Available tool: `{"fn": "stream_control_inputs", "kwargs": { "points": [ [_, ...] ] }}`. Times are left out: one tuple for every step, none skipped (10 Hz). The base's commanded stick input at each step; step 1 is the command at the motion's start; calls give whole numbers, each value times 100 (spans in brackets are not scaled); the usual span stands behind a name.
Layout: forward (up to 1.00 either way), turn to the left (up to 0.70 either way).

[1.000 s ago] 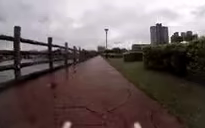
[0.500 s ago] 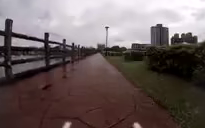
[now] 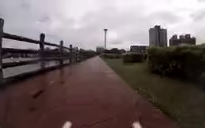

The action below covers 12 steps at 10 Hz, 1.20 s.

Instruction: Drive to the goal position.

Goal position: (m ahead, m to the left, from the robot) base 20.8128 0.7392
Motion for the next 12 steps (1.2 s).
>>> {"fn": "stream_control_inputs", "kwargs": {
  "points": [
    [50, 0],
    [50, 0],
    [50, 0],
    [50, 0],
    [50, 0],
    [50, 0],
    [50, 0],
    [50, 0],
    [50, 0],
    [50, 0],
    [50, 0],
    [50, 0]
  ]
}}
